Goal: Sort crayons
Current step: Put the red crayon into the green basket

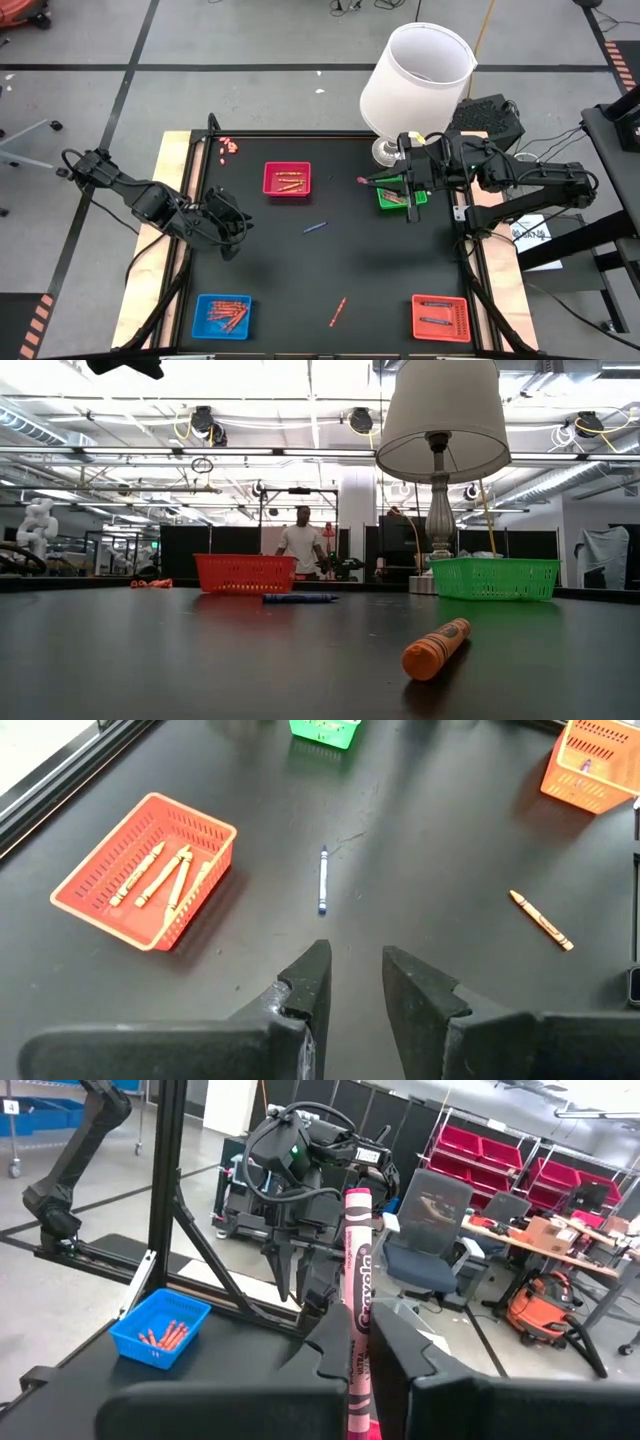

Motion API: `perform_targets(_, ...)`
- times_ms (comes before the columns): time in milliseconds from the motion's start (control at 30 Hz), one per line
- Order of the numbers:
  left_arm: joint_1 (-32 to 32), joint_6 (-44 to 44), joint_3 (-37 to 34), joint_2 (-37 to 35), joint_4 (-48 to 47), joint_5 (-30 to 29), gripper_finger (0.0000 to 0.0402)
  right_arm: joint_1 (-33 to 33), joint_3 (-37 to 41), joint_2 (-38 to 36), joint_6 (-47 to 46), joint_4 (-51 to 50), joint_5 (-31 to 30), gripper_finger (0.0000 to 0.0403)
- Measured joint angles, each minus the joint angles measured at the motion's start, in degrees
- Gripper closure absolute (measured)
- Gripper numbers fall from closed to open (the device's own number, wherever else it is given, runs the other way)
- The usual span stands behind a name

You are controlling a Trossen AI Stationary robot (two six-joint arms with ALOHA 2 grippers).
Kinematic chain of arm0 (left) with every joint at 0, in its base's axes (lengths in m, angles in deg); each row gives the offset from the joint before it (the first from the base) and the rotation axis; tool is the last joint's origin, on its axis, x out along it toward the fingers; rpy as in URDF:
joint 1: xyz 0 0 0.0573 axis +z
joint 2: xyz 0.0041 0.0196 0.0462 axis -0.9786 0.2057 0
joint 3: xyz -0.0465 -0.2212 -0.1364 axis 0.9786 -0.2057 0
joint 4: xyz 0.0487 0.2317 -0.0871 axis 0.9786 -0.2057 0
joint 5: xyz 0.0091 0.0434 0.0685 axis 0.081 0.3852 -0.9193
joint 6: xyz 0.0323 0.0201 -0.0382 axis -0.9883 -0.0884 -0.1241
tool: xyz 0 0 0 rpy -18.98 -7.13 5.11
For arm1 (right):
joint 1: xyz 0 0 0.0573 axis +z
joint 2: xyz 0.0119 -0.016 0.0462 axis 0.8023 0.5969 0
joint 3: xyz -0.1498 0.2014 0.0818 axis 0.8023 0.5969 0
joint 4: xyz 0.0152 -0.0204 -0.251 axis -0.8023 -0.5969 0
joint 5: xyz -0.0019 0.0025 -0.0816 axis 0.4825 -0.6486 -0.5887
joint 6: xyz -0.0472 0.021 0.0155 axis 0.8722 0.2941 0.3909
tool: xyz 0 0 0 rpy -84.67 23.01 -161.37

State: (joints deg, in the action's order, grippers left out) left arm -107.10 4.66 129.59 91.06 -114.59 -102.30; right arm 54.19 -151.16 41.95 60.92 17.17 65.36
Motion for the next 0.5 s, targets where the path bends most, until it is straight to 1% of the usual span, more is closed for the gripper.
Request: perform_targets(500,0.0,0.0,0.0,0.0,0.0,-1.0,0.0311,0.0,0.0,0.0,-0.1,0.0,0.0,0.0401)
